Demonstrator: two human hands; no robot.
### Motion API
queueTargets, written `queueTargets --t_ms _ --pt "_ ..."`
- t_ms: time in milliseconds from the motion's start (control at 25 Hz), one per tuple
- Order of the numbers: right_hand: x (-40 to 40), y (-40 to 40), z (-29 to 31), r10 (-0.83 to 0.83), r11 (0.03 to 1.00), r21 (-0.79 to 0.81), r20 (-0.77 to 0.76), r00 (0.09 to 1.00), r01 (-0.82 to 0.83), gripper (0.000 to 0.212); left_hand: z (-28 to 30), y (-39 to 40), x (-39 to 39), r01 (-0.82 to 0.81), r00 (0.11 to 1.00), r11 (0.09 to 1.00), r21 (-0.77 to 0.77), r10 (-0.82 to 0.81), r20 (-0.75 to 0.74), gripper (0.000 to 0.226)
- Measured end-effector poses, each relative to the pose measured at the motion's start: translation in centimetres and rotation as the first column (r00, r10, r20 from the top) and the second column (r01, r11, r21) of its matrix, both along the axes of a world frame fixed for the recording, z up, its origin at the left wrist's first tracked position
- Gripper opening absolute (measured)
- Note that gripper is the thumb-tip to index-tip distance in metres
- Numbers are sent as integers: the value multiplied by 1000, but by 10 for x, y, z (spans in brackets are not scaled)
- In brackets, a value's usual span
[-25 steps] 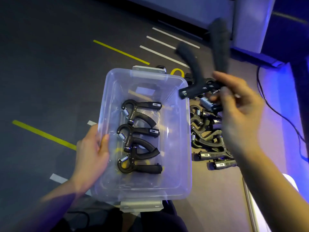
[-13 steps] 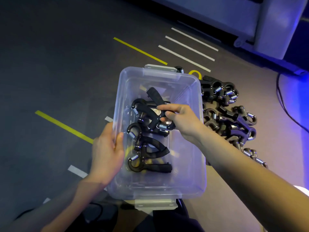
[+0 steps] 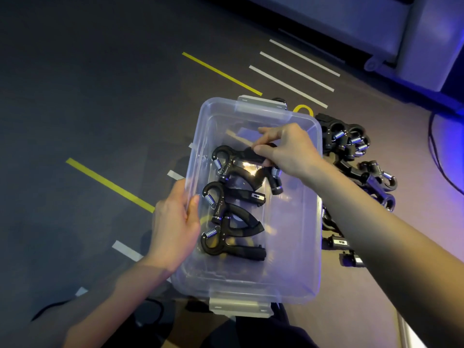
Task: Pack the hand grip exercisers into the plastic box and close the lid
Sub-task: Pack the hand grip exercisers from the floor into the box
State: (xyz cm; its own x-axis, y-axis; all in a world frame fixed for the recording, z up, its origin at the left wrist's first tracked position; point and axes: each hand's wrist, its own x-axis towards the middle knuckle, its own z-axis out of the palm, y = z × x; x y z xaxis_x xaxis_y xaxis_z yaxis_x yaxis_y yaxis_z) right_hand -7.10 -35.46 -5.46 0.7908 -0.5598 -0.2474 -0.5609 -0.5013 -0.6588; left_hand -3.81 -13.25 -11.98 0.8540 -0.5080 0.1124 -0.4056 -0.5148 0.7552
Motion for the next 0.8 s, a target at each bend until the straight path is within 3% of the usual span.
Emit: queueTargets --t_ms 240,320,440,520,680,800 --pt "23 23 -21 -22 942 -335 -131 991 -23 25 1 0 -1 -10 1000 1000 12 10 11 24" --pt "35 38 -43 20 955 -289 -165 986 -68 37 2 0 -1 -1 1000 1000 14 1 3 8" --pt "44 50 -72 150 988 -29 -86 985 -153 48 2 -1 -2 -6 1000 1000 22 7 -19 15" --pt "44 48 -86 236 972 34 -58 970 -235 51 3 -1 -1 -1 1000 1000 27 2 -25 11" --pt "40 40 -102 409 903 -57 -189 893 -426 65 3 -3 0 0 1000 999 36 0 -14 1" --pt "30 38 -104 481 771 -302 -300 824 -560 61 3 -3 1 -6 1000 999 43 7 -14 1"
